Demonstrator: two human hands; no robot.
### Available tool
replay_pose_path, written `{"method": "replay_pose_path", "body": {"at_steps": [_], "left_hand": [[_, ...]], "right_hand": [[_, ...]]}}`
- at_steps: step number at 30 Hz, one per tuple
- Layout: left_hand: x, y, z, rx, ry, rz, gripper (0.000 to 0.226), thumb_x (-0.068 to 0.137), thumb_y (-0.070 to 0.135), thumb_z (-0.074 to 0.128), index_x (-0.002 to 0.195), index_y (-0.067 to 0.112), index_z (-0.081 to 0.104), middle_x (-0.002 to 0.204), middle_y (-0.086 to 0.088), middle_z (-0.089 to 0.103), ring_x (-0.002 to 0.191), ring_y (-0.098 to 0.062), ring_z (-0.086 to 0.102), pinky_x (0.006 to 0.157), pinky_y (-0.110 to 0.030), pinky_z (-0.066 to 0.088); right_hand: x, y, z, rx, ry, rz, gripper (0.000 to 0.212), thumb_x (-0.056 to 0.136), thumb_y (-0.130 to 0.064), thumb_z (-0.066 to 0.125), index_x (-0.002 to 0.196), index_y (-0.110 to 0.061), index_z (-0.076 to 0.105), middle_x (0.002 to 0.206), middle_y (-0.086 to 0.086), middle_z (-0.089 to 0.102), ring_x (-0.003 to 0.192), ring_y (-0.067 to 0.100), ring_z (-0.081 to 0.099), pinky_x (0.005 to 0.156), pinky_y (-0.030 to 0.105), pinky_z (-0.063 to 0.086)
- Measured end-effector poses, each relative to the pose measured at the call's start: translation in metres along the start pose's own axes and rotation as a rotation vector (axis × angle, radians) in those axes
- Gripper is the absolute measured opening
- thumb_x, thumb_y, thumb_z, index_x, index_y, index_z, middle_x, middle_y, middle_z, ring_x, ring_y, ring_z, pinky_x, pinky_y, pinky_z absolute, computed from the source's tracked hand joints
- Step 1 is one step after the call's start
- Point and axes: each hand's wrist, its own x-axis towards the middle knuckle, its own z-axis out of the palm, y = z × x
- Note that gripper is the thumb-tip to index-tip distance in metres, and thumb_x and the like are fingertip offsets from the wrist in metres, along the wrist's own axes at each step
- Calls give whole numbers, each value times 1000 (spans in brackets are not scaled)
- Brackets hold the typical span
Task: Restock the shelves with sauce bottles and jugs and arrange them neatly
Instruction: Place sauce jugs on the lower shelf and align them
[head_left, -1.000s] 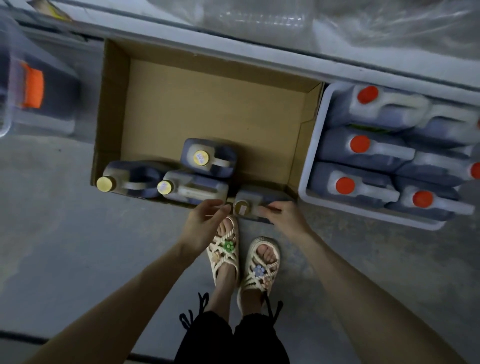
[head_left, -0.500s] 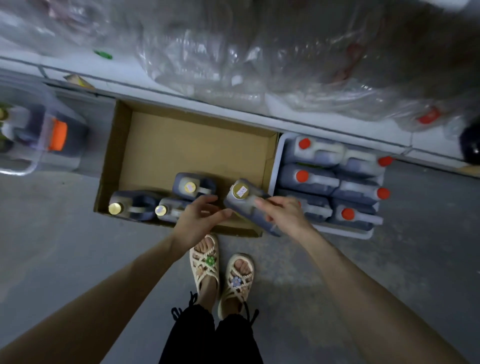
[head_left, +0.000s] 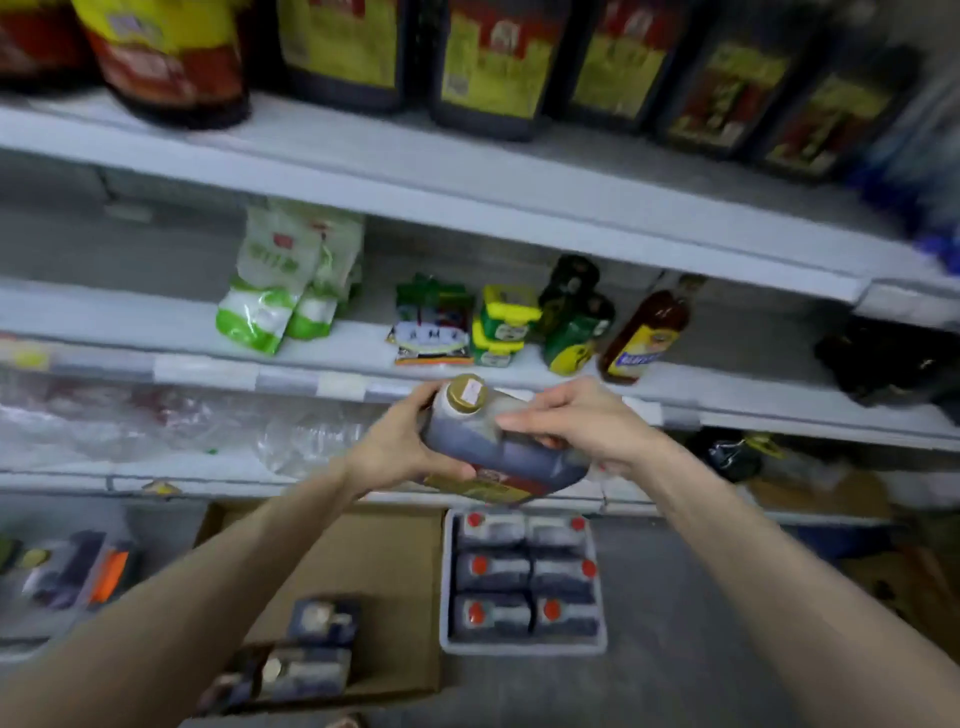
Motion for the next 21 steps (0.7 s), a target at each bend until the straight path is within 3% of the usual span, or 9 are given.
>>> {"method": "replay_pose_path", "body": {"at_steps": [2,6,8,10,12,14,17,21], "left_hand": [[-3,71,-11,65,34,127,86,43,23,93,118,31,52,116,9,64,101,4,61,88,-19,51],[-2,176,-29,139,70,265,79,50,10,95,119,15,57,111,2,68,101,-5,64,87,-23,51],[-2,223,-33,168,91,327,77,49,14,95,116,15,57,107,6,68,94,2,63,81,-15,50],[-1,262,-34,161,108,385,77,47,19,96,113,20,56,104,14,66,91,5,62,76,-7,46],[2,295,-32,146,134,419,76,52,14,95,113,25,52,104,19,62,94,3,60,74,-5,44],[5,316,-28,148,147,431,75,53,15,94,115,27,53,109,16,63,100,0,60,77,-11,47],[17,330,-22,132,165,436,70,51,16,94,107,32,55,109,10,66,101,-7,63,82,-22,52],[42,343,-5,125,188,421,70,51,17,94,110,27,57,108,7,67,99,-8,64,78,-20,52]], "right_hand": [[-31,-53,-39,-22,77,-88,39,72,-29,83,61,3,63,53,3,48,50,7,42,48,17,30],[-73,-128,-96,-45,202,-226,47,71,-29,84,73,12,63,65,10,52,60,11,46,53,22,34],[-89,-158,-121,-63,298,-294,57,69,-35,84,82,16,62,69,10,54,64,12,48,58,25,35],[-100,-183,-143,-107,382,-361,58,67,-42,84,84,10,67,70,7,57,67,11,49,62,28,36],[-109,-204,-165,-127,440,-408,44,68,-42,83,82,-1,73,73,6,66,69,11,56,64,30,42],[-115,-215,-180,-141,481,-442,31,70,-40,83,80,-12,75,78,4,72,73,13,64,68,33,49],[-114,-221,-199,-177,516,-472,28,71,-42,82,81,-18,75,80,1,73,81,17,68,73,37,53],[-101,-217,-229,-182,524,-469,28,72,-41,82,82,-16,74,80,1,73,81,17,67,74,35,53]]}}
